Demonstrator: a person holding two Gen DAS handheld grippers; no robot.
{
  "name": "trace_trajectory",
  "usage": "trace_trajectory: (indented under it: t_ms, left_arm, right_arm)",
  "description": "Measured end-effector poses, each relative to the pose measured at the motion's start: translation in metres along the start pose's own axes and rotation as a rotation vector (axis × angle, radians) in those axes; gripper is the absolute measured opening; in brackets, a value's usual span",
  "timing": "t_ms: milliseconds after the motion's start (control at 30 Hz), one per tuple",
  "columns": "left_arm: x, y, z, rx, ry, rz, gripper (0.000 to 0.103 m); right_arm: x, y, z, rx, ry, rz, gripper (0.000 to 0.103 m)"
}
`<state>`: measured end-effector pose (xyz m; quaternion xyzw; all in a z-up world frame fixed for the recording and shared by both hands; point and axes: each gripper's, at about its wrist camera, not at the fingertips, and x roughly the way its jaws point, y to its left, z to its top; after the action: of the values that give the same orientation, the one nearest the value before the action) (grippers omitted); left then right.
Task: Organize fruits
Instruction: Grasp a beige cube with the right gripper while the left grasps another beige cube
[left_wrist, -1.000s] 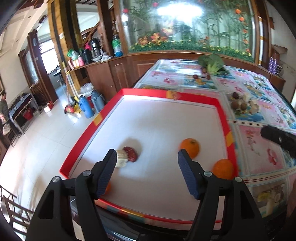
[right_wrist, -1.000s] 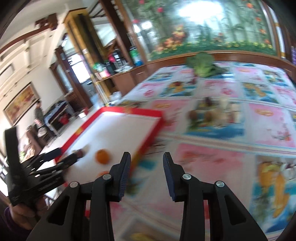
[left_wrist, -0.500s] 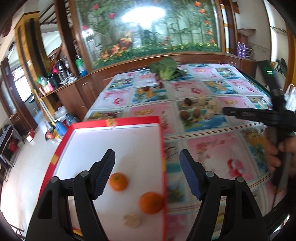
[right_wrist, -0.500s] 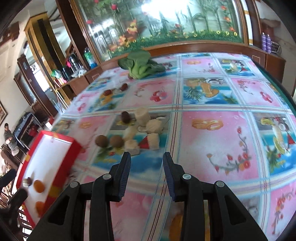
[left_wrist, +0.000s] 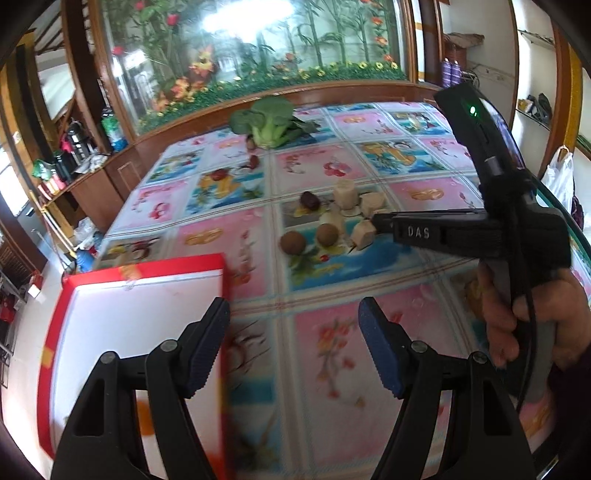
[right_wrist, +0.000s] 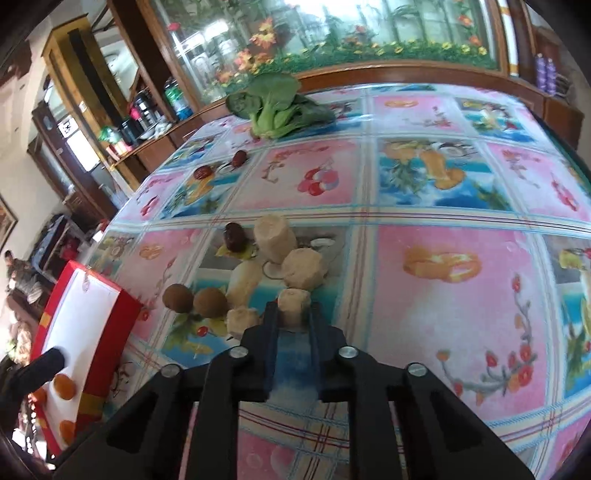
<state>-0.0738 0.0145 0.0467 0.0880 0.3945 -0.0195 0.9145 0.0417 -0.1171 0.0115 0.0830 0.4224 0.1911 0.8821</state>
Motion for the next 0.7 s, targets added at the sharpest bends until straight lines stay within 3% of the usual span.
trace_trajectory:
  t_ms: [167, 267, 433, 533, 700]
  left_arm:
    - [0.023, -0.016, 0.016, 0.034, 0.027, -0.060, 0.056]
    - [0.034, -0.024, 0.025, 0.045, 0.032, -0.094, 0.051]
    - [0.052, -0.042, 0.043, 0.097, 0.038, -0.140, 0.050]
    - [0.065, -0.045, 0.051, 0.112, 0.057, -0.145, 0.039]
    - [0.080, -0.048, 0.054, 0.141, 0.069, -0.163, 0.035]
  right_arm:
    - [-0.014, -0.033, 0.008, 0.158, -0.001, 0.130, 0.011]
    - [-0.025, -0.051, 0.011, 0.244, -0.024, 0.181, 0.011]
    - [-0.030, -0.063, 0.012, 0.319, -0.027, 0.200, 0.011]
    - [-0.030, -0.058, 0.011, 0.311, -0.020, 0.194, 0.011]
    - [-0.030, -0.057, 0.012, 0.302, -0.019, 0.188, 0.011]
